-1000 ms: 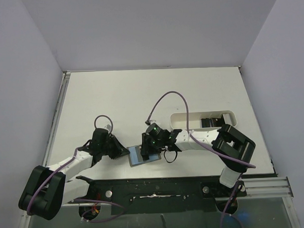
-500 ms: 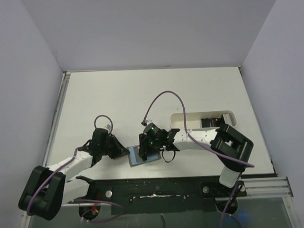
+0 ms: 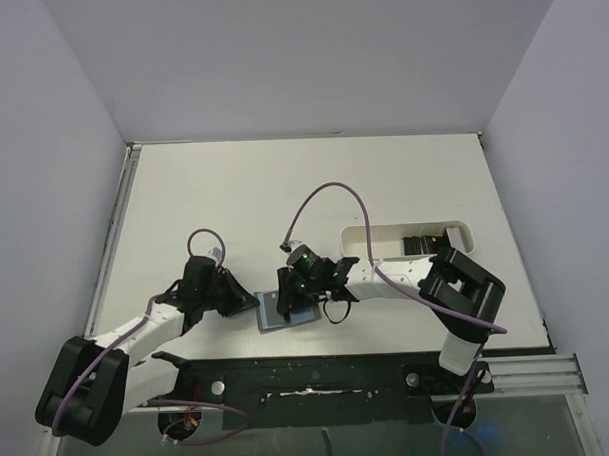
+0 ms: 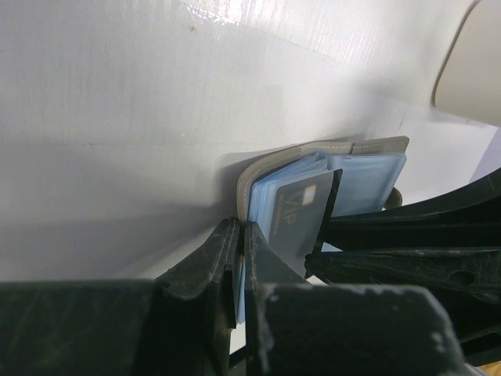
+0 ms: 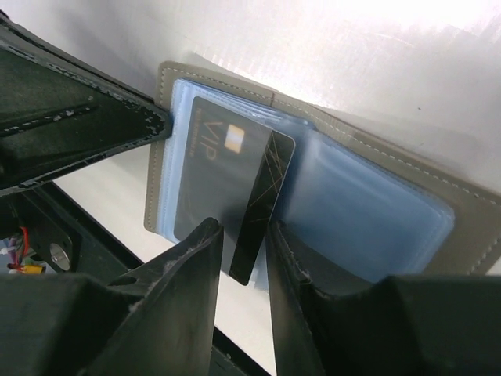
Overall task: Put the credit cards into the card holder
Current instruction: Insert the credit card into the card holder.
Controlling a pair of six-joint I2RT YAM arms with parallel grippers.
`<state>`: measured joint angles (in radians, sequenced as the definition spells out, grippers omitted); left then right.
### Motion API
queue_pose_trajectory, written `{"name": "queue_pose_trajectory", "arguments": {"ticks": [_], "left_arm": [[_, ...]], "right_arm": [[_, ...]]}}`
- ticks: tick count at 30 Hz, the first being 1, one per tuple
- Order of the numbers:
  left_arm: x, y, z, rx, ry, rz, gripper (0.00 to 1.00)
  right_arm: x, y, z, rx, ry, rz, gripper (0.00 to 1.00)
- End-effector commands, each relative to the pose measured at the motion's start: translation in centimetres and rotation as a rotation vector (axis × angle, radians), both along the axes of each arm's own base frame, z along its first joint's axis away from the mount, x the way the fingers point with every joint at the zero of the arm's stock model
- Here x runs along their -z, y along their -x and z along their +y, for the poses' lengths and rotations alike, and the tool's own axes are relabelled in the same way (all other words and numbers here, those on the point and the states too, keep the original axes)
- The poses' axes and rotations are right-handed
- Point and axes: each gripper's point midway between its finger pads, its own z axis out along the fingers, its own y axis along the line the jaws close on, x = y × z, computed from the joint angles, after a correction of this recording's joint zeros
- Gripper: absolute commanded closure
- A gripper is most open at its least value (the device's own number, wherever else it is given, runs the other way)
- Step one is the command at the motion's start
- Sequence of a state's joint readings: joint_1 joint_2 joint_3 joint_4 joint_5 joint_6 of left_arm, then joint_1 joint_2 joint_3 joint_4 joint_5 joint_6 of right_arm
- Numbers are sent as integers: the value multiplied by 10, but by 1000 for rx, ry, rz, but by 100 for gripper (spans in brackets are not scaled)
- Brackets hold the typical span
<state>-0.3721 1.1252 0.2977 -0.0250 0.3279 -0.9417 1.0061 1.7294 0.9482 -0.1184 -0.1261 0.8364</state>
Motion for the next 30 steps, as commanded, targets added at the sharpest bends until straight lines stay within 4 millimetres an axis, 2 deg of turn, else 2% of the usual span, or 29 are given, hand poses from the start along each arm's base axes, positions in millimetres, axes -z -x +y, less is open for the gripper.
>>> {"name": "queue_pose_trajectory", "arguments": {"ticks": [1, 7, 12, 16, 24, 27, 30], "left_arm": [[-14, -8, -8, 3, 53, -57, 100], [-10, -4, -6, -11, 59, -55, 100], [-10, -7, -6, -1, 48, -56, 100], [-15, -9, -11, 27, 64, -77, 100], [-21, -13, -12, 53, 54, -105, 100], [-23, -13, -13, 66, 49, -109, 100], [-27, -16, -14, 90, 43, -122, 100]], "right_arm": [[-14, -9, 19, -25, -105, -35, 71], [-13, -11, 14, 5, -120, -22, 63], [-14, -19, -11, 51, -30, -47, 63], [-29, -28, -23, 63, -38, -87, 43], [-59, -48, -42, 110, -88, -137, 44], [-71, -63, -59, 143, -64, -176, 44], [-83, -77, -87, 216, -13, -220, 44]]}}
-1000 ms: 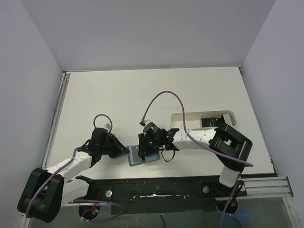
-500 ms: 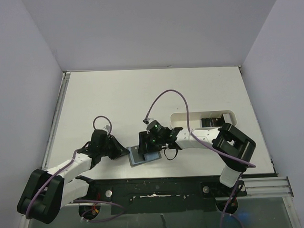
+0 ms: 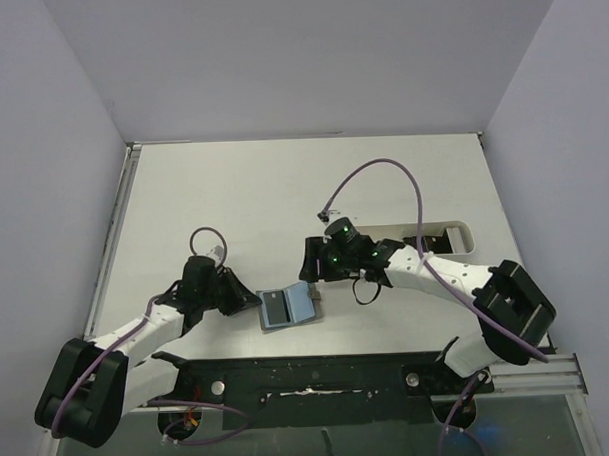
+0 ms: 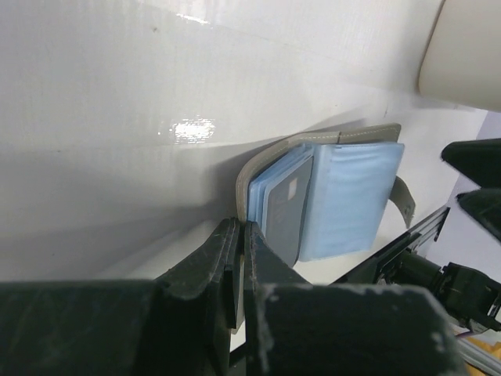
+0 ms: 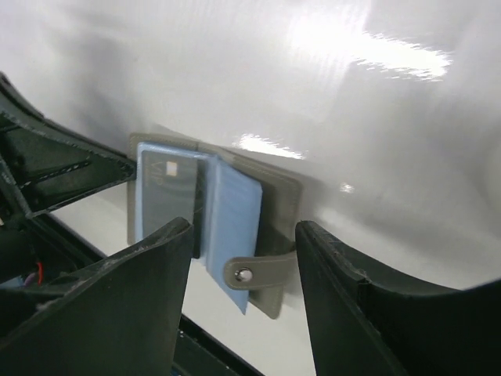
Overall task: Put the credit cards into the card holder
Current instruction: Insert the credit card into the card holder, then pick up the credit card from the storage box.
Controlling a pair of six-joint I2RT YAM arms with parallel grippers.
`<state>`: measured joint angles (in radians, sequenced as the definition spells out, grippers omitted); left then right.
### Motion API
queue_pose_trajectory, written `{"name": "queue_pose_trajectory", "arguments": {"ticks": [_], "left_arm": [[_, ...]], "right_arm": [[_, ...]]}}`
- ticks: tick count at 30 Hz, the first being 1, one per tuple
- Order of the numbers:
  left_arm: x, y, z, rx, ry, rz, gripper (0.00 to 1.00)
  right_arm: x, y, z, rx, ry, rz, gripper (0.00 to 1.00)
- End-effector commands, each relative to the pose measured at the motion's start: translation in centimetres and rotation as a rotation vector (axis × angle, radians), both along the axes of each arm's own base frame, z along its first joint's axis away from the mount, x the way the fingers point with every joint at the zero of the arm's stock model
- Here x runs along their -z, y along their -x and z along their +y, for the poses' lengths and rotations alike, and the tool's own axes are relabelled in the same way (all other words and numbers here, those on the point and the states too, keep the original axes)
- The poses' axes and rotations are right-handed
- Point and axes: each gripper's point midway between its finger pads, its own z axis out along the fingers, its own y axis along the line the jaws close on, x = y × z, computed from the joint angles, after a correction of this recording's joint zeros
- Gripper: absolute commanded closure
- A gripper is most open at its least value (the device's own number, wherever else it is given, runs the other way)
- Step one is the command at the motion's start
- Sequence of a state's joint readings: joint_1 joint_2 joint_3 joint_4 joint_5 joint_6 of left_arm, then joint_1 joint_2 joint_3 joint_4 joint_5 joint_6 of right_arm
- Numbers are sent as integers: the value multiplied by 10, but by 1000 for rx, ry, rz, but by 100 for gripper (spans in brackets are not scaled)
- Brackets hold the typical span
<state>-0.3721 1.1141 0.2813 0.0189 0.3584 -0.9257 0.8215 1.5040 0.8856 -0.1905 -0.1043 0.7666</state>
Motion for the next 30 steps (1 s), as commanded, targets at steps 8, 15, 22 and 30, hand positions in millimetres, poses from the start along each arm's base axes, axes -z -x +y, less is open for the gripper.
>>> {"name": "queue_pose_trajectory", "arguments": {"ticks": [8, 15, 22, 30], "left_arm": [[-29, -14, -16, 112, 31, -85, 100], [-30, -12, -22, 147, 63, -73, 100], [-32, -9, -24, 156, 86, -82, 100], [-34, -7, -27, 170, 104, -85, 100]], "right_arm": [[-54, -56, -123, 299, 253, -160, 46], [-63, -81, -234, 529, 540, -167, 44], [-64, -88, -313, 589, 794, -138, 44], [-55, -94, -356, 556, 937, -182, 44]]}}
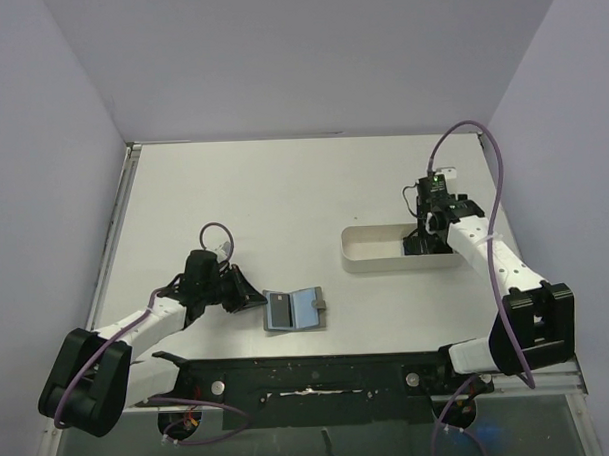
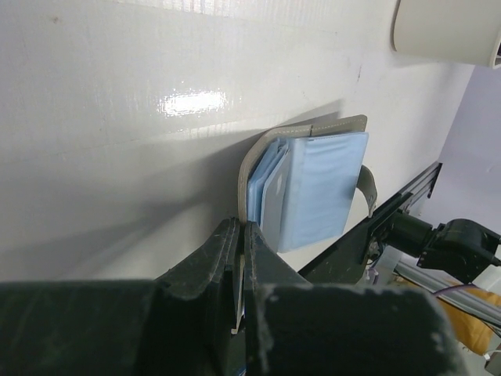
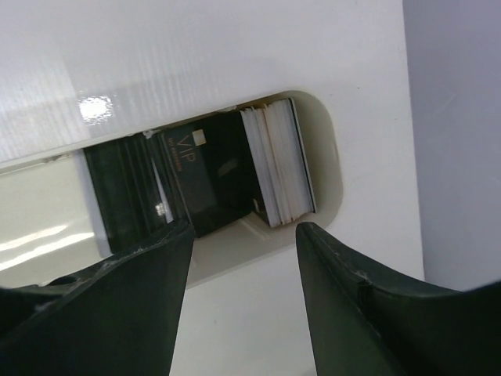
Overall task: Put the credit cards into the card holder
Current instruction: Pick up the credit card from the storage box.
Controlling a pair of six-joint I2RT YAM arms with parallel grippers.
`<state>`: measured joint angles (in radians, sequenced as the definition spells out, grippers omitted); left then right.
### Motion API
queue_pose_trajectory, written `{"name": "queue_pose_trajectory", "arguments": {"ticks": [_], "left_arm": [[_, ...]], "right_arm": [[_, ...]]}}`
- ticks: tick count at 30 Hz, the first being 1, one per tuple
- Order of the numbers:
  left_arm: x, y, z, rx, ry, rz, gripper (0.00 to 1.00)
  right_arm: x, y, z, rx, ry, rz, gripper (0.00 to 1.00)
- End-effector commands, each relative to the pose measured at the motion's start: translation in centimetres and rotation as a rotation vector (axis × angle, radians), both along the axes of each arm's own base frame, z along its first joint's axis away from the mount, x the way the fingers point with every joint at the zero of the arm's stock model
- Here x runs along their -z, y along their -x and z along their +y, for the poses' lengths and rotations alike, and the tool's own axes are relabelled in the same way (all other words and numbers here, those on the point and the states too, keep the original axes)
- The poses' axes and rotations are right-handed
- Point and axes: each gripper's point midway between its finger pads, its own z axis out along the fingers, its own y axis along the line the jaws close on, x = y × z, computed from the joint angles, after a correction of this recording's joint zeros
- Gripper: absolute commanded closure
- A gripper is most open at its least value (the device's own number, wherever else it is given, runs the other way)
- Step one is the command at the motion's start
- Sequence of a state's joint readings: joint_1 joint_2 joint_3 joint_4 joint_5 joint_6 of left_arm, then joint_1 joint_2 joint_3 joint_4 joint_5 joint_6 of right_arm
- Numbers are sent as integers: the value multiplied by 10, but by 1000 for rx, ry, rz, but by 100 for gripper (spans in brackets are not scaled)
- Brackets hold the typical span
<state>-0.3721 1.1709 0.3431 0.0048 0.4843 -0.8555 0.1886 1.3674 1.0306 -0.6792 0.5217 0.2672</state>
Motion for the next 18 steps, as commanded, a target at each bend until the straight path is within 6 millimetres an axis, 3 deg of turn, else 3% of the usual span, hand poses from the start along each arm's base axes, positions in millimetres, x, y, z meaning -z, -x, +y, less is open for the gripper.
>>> {"name": "queue_pose_trajectory", "arguments": {"ticks": [1, 6, 10, 18], "left_arm": [[-21, -10, -11, 37, 59, -80, 100], [-22, -10, -11, 32, 64, -87, 100], [-19, -10, -11, 33, 62, -81, 100], [-21, -10, -10, 32, 62, -83, 100]], "right_arm": [[-5, -9, -26, -27, 102, -16, 44], [14, -10, -36, -17, 88, 27, 45], [26, -17, -33, -37, 73, 36, 45], [40, -27, -42, -27, 137, 85, 48]]}}
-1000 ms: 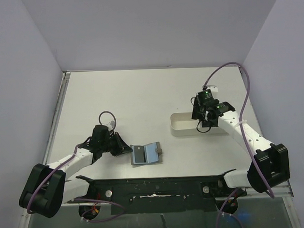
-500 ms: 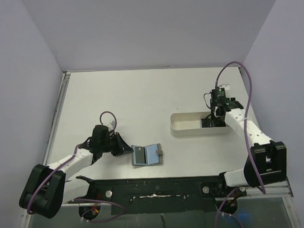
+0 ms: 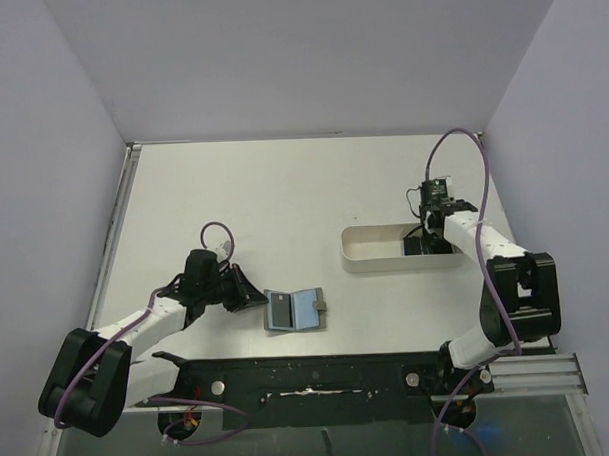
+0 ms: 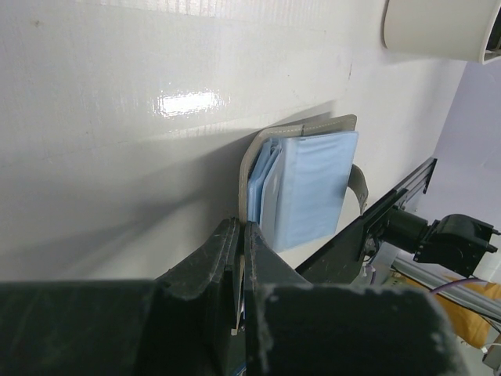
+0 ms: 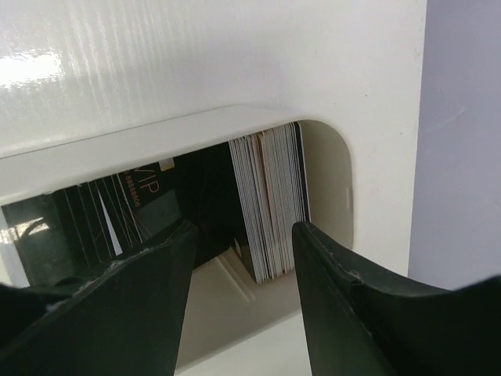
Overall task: Put the credit cards into the card holder
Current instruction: Pick up the credit card from the storage box.
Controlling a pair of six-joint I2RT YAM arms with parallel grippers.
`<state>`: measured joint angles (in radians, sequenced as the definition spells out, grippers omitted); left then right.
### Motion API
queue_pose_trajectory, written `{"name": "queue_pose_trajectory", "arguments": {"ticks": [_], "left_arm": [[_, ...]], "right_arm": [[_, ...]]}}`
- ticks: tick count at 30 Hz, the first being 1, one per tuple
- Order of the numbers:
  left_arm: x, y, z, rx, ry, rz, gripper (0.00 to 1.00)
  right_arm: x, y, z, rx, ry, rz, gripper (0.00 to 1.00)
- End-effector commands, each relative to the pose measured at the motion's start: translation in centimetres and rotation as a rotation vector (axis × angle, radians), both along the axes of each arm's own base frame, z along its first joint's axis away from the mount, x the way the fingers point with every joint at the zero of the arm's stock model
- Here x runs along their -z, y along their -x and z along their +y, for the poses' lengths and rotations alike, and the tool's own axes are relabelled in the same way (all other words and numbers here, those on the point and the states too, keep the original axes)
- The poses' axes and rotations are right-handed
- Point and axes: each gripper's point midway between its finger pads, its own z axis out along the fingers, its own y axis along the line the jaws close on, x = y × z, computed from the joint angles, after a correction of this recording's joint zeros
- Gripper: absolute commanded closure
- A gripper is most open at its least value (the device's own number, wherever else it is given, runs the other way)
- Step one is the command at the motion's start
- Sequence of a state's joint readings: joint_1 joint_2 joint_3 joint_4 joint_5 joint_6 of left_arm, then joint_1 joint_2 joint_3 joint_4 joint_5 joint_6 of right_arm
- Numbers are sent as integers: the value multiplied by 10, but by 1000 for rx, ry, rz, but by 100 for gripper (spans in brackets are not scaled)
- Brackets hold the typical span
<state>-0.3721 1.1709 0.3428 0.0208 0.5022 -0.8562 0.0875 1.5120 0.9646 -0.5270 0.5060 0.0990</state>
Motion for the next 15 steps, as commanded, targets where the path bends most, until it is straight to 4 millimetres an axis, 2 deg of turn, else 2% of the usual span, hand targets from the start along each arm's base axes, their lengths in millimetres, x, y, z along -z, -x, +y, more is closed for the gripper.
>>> {"name": "queue_pose_trajectory", "arguments": {"ticks": [1, 15], "left_arm": [[-18, -10, -8, 19, 45, -74, 100], [-22, -12, -6, 6, 43, -97, 100]], "right_arm": [[-10, -18, -11, 5, 79, -40, 48], [-11, -18, -26, 36, 181, -18, 58]]}}
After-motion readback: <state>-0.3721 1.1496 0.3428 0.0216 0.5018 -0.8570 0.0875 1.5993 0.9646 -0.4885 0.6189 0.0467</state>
